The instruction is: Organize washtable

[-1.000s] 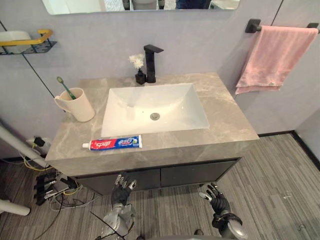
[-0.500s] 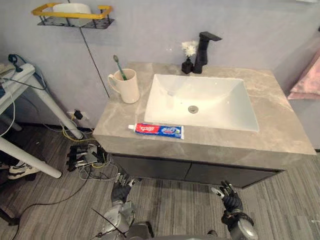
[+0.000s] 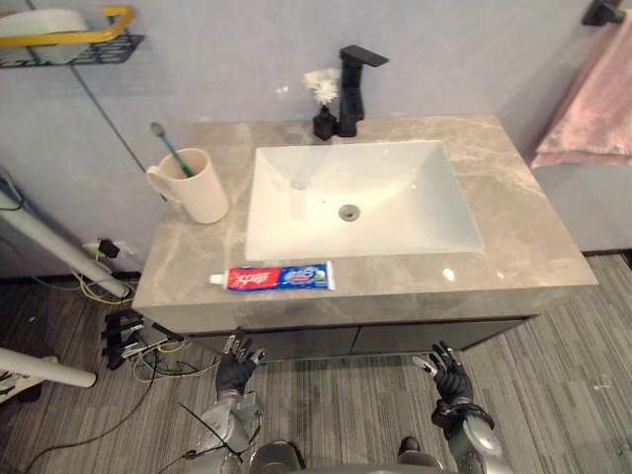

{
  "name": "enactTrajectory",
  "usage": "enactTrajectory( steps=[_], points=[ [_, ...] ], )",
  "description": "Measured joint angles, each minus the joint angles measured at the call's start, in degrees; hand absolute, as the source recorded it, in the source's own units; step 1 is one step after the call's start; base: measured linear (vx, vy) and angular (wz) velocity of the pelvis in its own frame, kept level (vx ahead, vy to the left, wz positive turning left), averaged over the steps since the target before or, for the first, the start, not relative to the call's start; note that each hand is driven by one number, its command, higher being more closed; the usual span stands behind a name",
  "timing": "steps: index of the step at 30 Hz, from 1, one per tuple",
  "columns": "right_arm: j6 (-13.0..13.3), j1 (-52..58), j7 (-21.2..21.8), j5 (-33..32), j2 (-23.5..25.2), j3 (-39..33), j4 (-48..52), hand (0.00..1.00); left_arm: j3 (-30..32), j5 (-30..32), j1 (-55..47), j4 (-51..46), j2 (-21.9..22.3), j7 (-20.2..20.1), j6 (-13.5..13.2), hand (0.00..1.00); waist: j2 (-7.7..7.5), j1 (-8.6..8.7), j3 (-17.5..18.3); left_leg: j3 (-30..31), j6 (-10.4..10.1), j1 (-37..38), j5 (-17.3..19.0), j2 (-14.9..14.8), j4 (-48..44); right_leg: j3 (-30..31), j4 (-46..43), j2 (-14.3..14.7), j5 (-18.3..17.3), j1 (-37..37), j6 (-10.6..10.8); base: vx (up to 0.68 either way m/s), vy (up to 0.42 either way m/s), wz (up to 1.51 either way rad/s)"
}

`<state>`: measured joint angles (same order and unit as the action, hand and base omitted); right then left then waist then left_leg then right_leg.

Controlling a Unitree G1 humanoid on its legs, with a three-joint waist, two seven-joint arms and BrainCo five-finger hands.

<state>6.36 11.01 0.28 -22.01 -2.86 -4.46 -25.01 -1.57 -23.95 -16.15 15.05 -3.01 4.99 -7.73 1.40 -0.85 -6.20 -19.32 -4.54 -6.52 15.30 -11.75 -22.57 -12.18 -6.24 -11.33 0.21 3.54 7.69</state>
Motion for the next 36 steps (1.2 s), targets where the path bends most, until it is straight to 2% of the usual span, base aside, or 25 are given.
enactTrajectory(
  steps=[3,6,9,11,13,16,17,25,27,30,32,35,36],
  points=[
    [0.0,-0.1,0.0,0.1,-0.1,0.1,0.0,0.0,-0.4,0.0,0.0,0.0,0.7,-0.1,0.0,0.0,-0.55,0.03,-0.3,-0.1,-1.7,1.5,-1.0,-1.5,2.7,0.3,0.6,2.0,-0.7,0.0,-0.9,-0.03,-0.156,-0.25],
    [0.0,0.9,0.5,0.2,-1.5,1.5,0.1,0.0,-0.6,-0.1,0.6,0.0,1.6,-1.2,0.0,0.0,-0.98,0.11,-0.3,-0.3,-2.1,1.7,-2.4,-2.3,4.3,-0.7,2.0,2.6,-1.0,-0.5,-0.8,-0.04,-0.122,0.05],
    [0.0,2.9,1.3,0.2,-3.9,2.4,1.4,0.0,-1.5,-0.1,1.3,0.1,2.9,-2.5,0.0,0.0,-0.8,-0.03,-0.4,5.6,-2.0,1.2,-5.3,-0.6,5.4,-3.0,5.7,3.0,0.0,-2.8,-1.1,0.01,-0.062,0.37],
    [0.0,2.9,1.3,0.2,-4.3,2.3,1.6,0.0,-1.5,-0.1,1.4,0.2,2.8,-2.6,0.0,0.0,-0.21,0.02,-0.3,8.7,-2.8,1.4,-6.7,0.4,8.4,-4.0,9.1,3.2,1.7,-4.4,-1.2,0.04,-0.039,0.3],
    [0.0,2.4,1.2,0.2,-4.4,2.2,1.6,0.0,-1.4,-0.1,1.6,0.3,2.4,-2.5,0.0,0.0,0.21,-0.16,-0.4,9.2,-2.8,1.3,-7.9,1.2,10.5,-5.0,11.8,3.1,3.7,-5.0,-1.5,0.03,-0.01,0.18],
    [0.0,1.5,1.2,0.1,-3.9,2.4,1.1,0.0,-1.4,-0.1,1.6,0.3,1.8,-2.4,0.0,0.0,0.67,-0.42,-0.4,9.6,-2.7,2.5,-9.1,1.9,13.0,-5.2,11.9,2.8,3.9,-5.4,-1.6,0.0,0.008,0.12],
    [0.0,2.2,1.3,-0.1,-1.7,5.1,1.1,0.0,-1.3,2.1,1.5,3.7,0.2,-2.3,0.0,0.0,-0.22,-0.04,0.5,12.4,-2.2,4.6,-9.7,3.9,16.8,-3.7,12.2,2.1,5.8,-4.0,-1.5,0.0,0.0,0.0],
    [0.0,2.4,1.2,-1.7,-1.4,4.4,-0.5,0.0,-1.2,2.1,1.4,3.7,0.2,-2.3,0.0,0.0,-0.15,0.01,0.8,12.3,-2.2,4.6,-9.7,3.9,16.8,-3.6,12.2,2.1,5.8,-4.0,-1.5,0.0,0.0,0.0],
    [0.0,3.1,1.2,-3.3,-0.7,2.5,-1.4,0.0,-1.2,2.1,1.5,3.7,0.2,-2.3,0.0,0.0,-0.02,0.0,1.3,12.1,-2.2,4.7,-9.7,3.9,17.0,-3.4,12.2,2.1,5.8,-4.0,-1.5,0.0,0.0,-0.07],
    [-0.1,4.5,1.1,-5.8,0.5,-4.4,-1.4,0.0,-0.5,2.1,1.5,3.7,0.1,-2.4,0.0,0.0,0.08,0.14,1.5,11.0,-2.1,5.9,-9.8,3.9,17.9,-2.4,12.1,2.1,5.9,-4.2,-1.4,0.0,0.001,-0.17],
    [-0.1,4.4,0.2,-6.8,0.4,-14.8,-0.4,0.0,0.0,2.2,1.6,3.5,-0.3,-2.4,0.0,0.0,0.04,0.23,1.5,10.3,-2.1,6.4,-9.9,3.9,18.4,-1.8,12.0,2.1,5.9,-4.1,-1.4,0.0,0.003,-0.13],
    [0.4,3.7,-3.4,-6.6,-1.9,-26.6,3.0,0.0,0.1,2.7,1.6,3.3,-1.2,-2.4,0.0,0.0,-0.29,0.55,1.6,10.2,-2.1,6.4,-9.9,3.9,18.7,-1.8,11.9,2.1,5.9,-3.9,-1.4,0.0,0.001,-0.02],
    [0.7,3.4,-4.1,-6.5,-2.7,-28.1,3.8,0.0,0.1,3.0,1.6,3.3,-1.3,-2.5,0.0,0.0,-0.4,0.76,1.6,10.2,-2.1,6.4,-9.9,3.9,18.7,-1.8,11.9,2.1,5.9,-3.9,-1.4,0.0,0.0,0.0]
  ],
)
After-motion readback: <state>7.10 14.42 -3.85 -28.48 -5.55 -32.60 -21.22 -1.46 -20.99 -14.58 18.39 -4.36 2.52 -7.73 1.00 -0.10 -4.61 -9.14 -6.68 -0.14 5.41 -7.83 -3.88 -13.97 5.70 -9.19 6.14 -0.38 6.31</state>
